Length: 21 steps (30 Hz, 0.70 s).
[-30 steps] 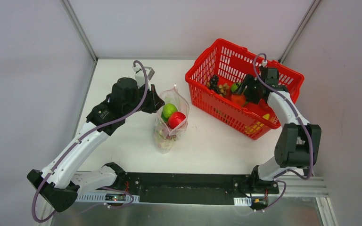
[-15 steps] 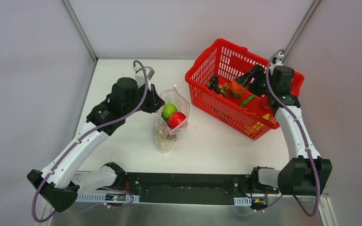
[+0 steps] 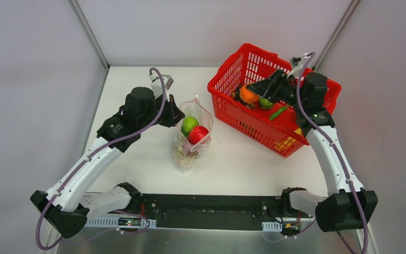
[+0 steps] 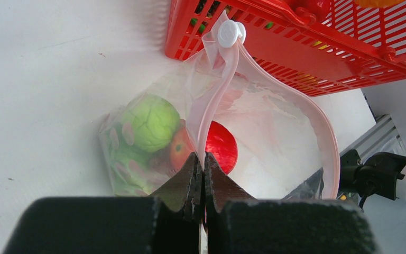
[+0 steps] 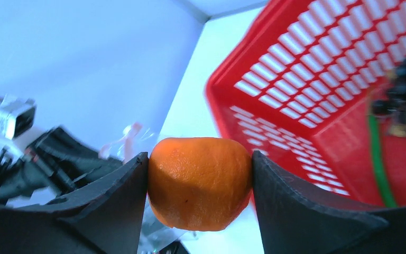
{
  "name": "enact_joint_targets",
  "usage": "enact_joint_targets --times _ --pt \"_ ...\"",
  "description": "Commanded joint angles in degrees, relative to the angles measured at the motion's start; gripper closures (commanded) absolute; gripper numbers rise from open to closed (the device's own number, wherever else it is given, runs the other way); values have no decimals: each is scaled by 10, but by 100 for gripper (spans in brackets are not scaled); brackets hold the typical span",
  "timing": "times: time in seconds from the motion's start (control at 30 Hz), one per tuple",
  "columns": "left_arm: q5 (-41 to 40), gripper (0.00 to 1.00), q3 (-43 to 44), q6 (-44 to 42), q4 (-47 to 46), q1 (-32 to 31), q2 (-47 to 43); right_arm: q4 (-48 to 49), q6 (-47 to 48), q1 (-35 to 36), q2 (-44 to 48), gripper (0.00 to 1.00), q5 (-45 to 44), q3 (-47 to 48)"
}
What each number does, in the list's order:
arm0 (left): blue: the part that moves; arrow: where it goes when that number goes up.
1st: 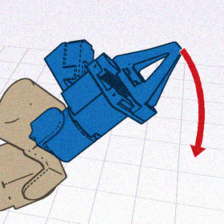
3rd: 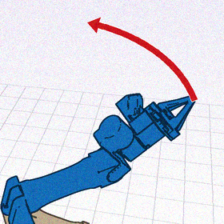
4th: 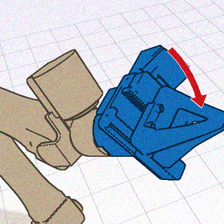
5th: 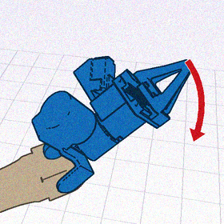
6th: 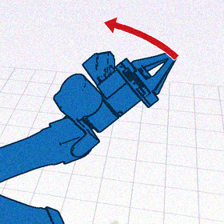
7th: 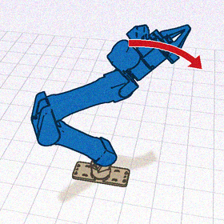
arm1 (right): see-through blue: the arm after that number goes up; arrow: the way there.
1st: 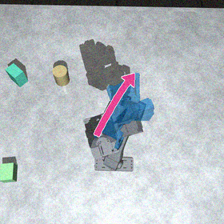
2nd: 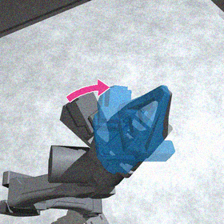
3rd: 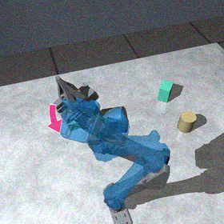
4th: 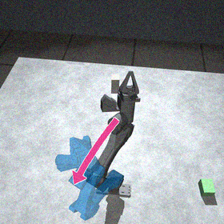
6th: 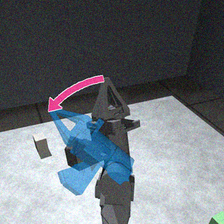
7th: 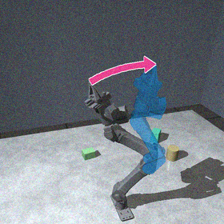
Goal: Place the food in the zip-top bag and seal the zipper
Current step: Pick up the fake fruit from the bin, then place the fake fruit in the zipper food storage bag.
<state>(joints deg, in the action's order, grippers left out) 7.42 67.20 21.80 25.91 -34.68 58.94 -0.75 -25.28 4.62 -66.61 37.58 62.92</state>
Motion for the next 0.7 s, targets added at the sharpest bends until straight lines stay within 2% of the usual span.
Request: enact_joint_targets --times 0.0,0.2,0.4,0.53,0.67 --pt "11 100 7 3 -25 0 3 59 5 67 23 43 65 29" --pt "17 100 9 4 -24 0 9 54 51 179 13 43 68 65" --pt "16 100 7 4 -23 0 6 23 106 281 -6 43 33 106" --pt "14 100 8 3 -23 0 3 -32 152 338 -35 43 -21 136" --pt "15 100 8 3 -23 0 3 -103 220 399 -75 43 -123 184"
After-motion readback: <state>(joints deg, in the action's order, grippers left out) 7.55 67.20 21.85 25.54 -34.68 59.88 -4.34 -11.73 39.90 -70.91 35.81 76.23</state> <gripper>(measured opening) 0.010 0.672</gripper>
